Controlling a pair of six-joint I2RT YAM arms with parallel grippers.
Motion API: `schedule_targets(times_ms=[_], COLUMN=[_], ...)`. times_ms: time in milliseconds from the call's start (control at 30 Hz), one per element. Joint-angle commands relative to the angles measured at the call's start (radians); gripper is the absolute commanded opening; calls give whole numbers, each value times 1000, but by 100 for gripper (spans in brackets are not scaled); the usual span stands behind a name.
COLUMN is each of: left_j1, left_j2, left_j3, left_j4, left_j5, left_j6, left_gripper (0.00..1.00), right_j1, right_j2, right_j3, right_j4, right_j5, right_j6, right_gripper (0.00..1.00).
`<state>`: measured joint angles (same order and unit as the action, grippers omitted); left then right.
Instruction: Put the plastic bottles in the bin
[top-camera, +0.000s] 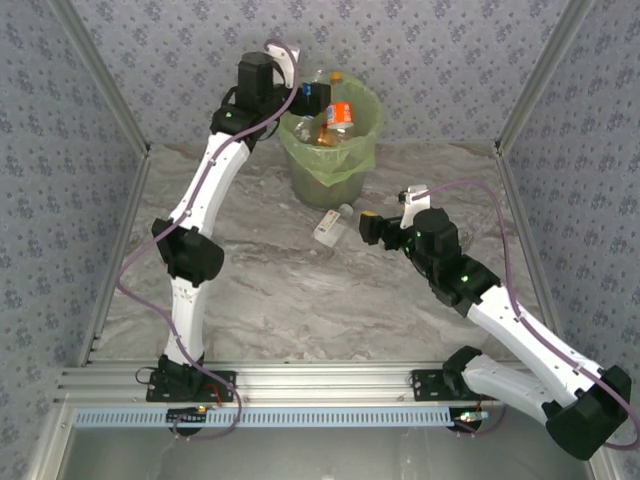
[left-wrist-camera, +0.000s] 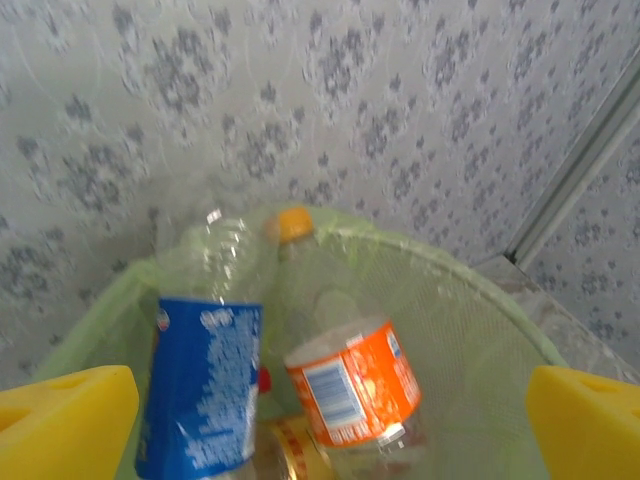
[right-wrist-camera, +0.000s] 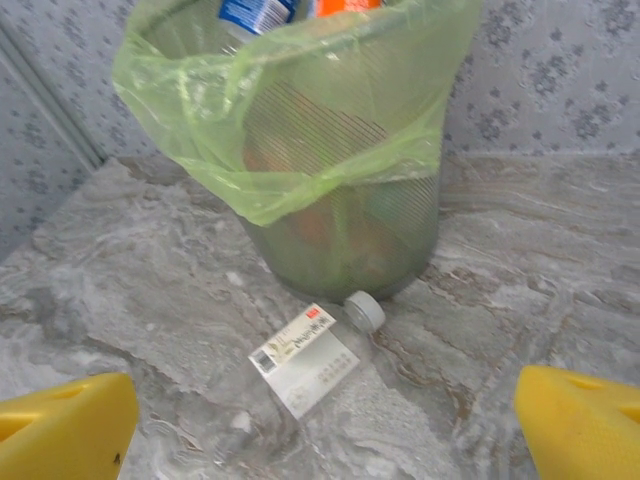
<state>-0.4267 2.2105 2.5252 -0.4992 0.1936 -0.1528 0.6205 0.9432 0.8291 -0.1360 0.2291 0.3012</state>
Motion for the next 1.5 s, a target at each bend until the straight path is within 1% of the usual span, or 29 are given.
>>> schedule_targets(times_ms=[0, 133, 200, 267, 400, 467, 533, 600, 700, 767, 867, 933, 1000, 1133, 1300, 1467], left_j1=[-26, -53, -71, -94, -125, -131, -132, -129, -123, -113, -92, -76, -67, -44, 26, 63], left_j2=[-51, -102, -141, -193, -357, -439, -509, -594, -719, -795, -898, -957, -1013, -1107, -1177, -1209], left_j3=[59, 30, -26, -118, -398, -538, -654, -782, -975, -1085, -1201, -1261, -1322, -1434, -1520, -1558], left_j4=[-141, -173, -173, -141, 30, 119, 177, 235, 321, 359, 330, 309, 296, 265, 226, 208], left_j5=[-5, -10, -20, -44, -64, -70, -96, -146, -193, -219, -339, -359, -378, -446, -455, -442], left_j6=[-44, -38, -13, 12, 22, 18, 3, -13, -56, -98, -231, -288, -312, -346, -410, -421], left_gripper=[99, 99, 99, 99, 99, 99, 99, 99, 99, 99, 99, 99, 99, 99, 99, 99], right_j1=[-8, -15, -16, -19, -15, -7, 4, 24, 85, 120, 169, 187, 203, 219, 239, 239], right_j2=[25, 43, 54, 73, 149, 202, 250, 306, 405, 460, 583, 642, 692, 823, 972, 1063], right_j3=[20, -6, -20, -28, -39, -45, -40, -26, 20, 60, 152, 202, 248, 370, 509, 579], right_j4=[-62, -18, 11, 25, 38, 55, 70, 85, 88, 57, -13, -45, -82, -156, -255, -317], right_j5=[92, 102, 101, 98, 94, 98, 101, 100, 140, 180, 236, 264, 293, 288, 316, 348], right_j6=[45, 106, 149, 205, 398, 464, 507, 550, 604, 634, 700, 722, 746, 757, 780, 792], right_gripper=[99, 99, 99, 99, 99, 99, 99, 99, 99, 99, 99, 99, 99, 99, 99, 99])
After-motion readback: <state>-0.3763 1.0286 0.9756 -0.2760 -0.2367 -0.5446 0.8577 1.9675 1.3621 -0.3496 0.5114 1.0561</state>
